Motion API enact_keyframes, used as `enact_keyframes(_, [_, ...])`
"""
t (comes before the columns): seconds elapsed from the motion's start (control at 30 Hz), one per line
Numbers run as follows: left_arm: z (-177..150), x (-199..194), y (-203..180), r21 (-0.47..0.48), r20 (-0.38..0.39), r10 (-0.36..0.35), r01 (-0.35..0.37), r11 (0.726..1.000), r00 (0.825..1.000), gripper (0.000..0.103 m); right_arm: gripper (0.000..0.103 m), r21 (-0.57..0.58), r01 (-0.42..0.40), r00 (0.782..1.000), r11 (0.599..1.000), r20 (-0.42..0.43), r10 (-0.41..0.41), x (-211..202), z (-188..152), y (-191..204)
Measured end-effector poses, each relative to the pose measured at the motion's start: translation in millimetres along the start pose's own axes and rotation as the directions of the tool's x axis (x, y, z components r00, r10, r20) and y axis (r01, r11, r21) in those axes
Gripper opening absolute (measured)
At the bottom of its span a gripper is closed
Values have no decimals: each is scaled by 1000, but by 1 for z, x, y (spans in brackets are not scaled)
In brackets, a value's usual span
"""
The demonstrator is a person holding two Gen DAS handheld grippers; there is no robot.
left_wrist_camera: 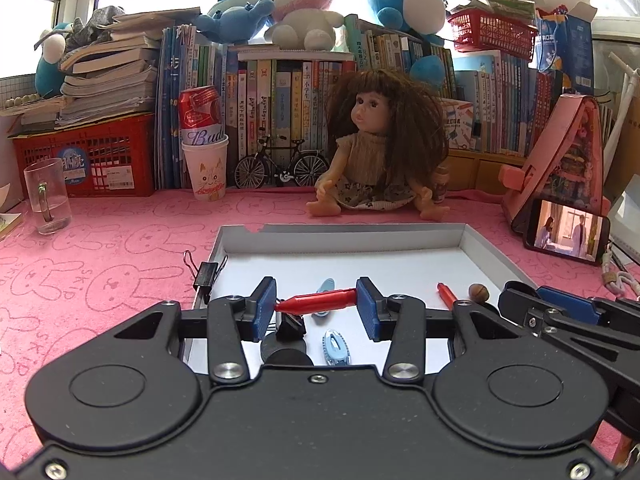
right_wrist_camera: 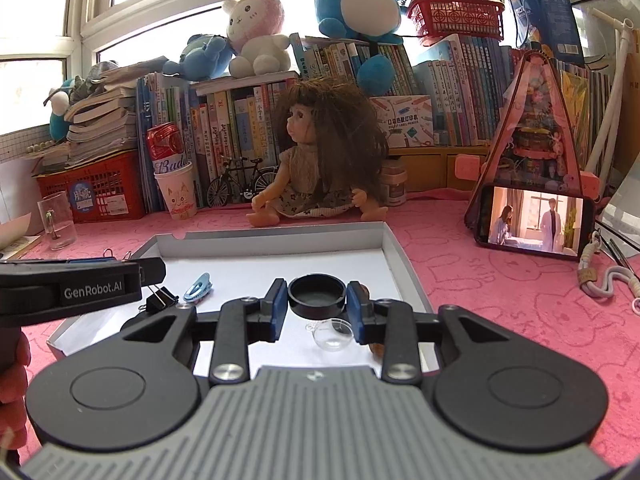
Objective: Organize rigid objects
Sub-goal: 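Carry the red crayon with the left gripper while the right gripper carries the black lid into the tray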
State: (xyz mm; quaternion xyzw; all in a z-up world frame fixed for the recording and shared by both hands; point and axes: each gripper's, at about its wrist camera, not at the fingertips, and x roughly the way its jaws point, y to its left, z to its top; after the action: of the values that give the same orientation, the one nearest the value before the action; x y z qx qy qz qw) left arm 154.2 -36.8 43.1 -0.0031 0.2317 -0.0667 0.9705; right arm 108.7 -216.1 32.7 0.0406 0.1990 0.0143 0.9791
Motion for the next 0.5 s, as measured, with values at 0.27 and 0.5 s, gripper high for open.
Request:
enact_keyframes(0.27, [0,21,-3,9,-14,-7,7,1000,1000,41,37,-8,0,1000,1000,-26,0,19,3,0])
enact_keyframes(0.5, [0,40,-2,11,-15,14,-14,1000,1000,41,37,-2,2,999,1000,-38,-2,33,3,-1])
